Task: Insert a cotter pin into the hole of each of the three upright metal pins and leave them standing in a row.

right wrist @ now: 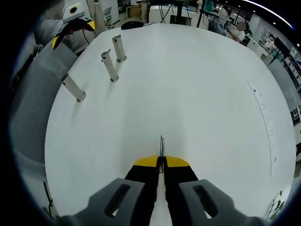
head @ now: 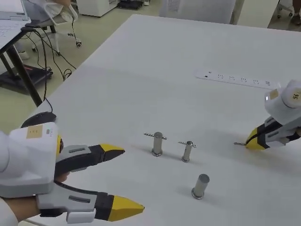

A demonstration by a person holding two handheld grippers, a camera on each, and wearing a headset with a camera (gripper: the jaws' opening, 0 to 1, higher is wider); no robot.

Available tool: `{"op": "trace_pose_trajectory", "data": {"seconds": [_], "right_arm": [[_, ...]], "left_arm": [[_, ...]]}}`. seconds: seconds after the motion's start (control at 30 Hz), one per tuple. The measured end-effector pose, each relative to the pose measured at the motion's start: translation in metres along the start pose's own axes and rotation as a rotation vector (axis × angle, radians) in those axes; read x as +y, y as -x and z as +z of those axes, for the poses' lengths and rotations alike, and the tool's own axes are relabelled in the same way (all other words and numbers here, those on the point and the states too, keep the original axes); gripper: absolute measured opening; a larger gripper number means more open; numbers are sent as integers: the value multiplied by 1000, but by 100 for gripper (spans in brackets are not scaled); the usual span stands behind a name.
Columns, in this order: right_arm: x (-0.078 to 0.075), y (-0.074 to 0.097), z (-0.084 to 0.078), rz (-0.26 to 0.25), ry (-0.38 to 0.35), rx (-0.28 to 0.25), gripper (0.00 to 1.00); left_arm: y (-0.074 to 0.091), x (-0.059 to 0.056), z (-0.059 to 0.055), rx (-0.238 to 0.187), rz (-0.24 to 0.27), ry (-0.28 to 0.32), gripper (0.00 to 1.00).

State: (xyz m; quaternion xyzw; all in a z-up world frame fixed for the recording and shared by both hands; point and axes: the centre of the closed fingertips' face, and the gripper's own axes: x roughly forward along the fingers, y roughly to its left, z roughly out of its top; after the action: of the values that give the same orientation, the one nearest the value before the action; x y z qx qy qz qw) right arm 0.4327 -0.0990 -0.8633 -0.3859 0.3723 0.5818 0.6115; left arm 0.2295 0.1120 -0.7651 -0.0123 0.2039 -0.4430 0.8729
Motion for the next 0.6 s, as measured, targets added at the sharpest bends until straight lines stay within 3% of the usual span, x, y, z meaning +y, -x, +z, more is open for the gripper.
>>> {"op": "trace_pose_trajectory", "data": {"seconds": [0.6], "right_arm": [[4, 9, 0, -48, 30, -1, 3]], "left_arm": [[-2, -2, 4, -4, -6, -9, 74]]}}
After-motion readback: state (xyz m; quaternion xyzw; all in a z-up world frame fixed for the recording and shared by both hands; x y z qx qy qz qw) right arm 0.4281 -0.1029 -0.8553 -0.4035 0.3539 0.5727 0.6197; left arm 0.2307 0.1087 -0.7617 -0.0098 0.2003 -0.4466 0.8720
